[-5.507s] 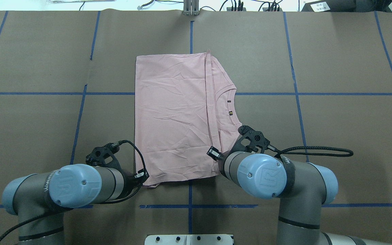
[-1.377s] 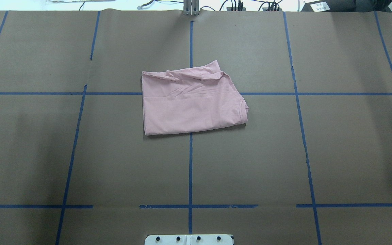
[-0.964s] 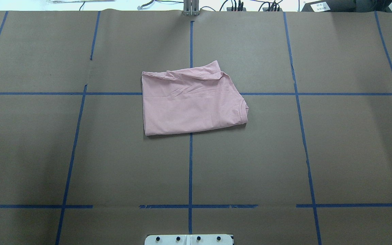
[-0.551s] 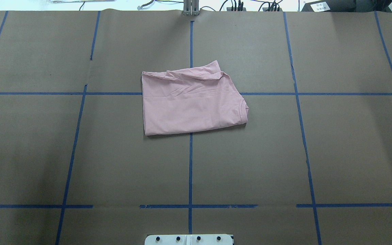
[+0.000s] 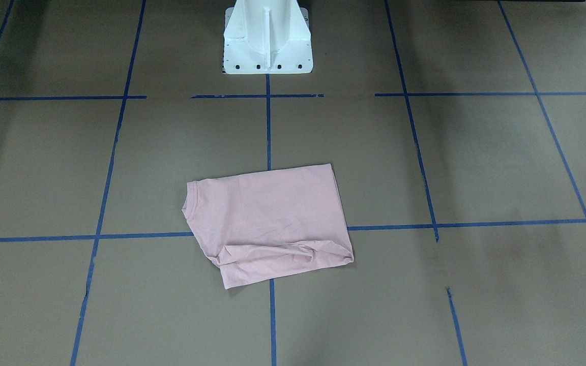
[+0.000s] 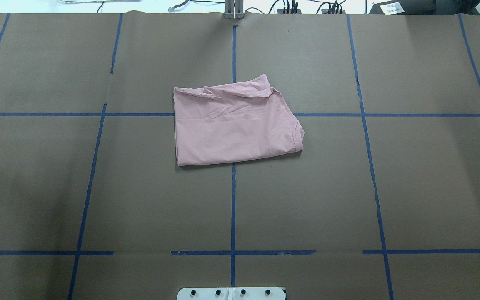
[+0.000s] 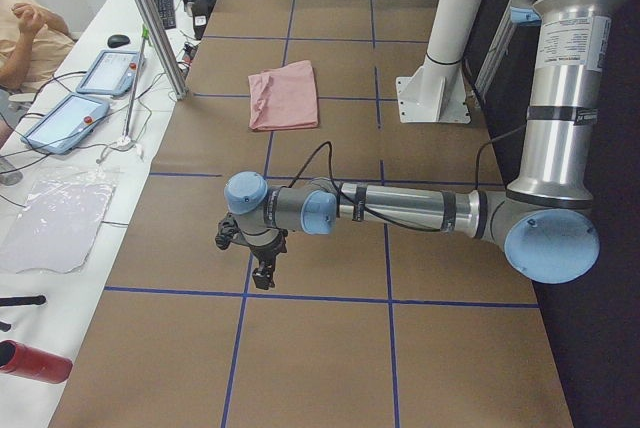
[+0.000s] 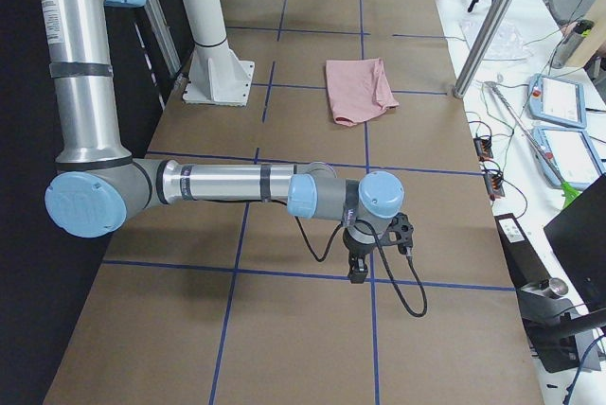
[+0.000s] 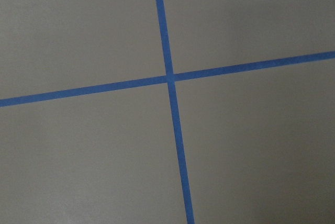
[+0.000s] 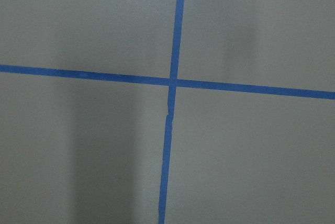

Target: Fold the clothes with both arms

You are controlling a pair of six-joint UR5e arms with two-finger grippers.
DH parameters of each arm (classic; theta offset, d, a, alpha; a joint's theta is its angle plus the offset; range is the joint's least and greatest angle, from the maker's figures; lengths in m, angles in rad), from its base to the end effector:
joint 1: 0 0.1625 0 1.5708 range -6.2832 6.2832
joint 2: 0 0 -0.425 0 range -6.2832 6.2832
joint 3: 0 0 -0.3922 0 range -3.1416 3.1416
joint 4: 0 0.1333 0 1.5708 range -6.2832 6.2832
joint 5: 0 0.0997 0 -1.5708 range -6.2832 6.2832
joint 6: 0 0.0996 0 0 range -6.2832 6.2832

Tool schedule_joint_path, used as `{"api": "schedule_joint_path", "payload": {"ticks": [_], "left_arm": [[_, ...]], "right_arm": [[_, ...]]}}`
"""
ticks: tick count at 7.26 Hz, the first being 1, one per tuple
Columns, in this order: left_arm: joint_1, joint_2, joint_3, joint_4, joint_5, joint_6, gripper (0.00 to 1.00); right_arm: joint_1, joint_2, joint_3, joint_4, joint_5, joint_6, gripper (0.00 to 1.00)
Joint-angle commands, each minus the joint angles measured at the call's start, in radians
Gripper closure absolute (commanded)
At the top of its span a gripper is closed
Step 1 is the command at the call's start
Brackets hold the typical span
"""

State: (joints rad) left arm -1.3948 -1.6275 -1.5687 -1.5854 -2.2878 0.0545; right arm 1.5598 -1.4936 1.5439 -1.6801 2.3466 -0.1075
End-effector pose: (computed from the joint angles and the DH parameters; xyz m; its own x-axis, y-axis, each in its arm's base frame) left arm 0.0243 -0.5242 0.6334 0.7236 0.2300 -0.6508 -0.2144 0.9711 0.1048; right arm 0.0578 -0.5205 0.6434 0.7090 -0.0739 0.7014 0.0876 0.9960 0.0164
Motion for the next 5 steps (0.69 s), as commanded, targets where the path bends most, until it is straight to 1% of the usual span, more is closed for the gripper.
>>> {"api": "schedule_joint_path", "payload": {"ticks": [1,3,4,5], "left_arm": [[0.005,-0.014,0.001,0.002,0.019,-0.002,0.00],[-0.006,-0.015,-0.002,0.008,-0.018,0.008,0.00],[-0.019,-0.009,-0.007,0.010,-0.062,0.008,0.00],[-0.059,-0.002,-0.010,0.010,-0.108,0.007,0.00]], "right_arm": [[-0.001,0.006,0.001,0.000,0.005,0.005,0.00],[-0.003,0.015,0.004,0.000,0.017,0.005,0.00],[-0.003,0.015,-0.001,0.000,0.019,0.005,0.00],[-0.001,0.013,-0.007,-0.001,0.048,0.005,0.00]]}}
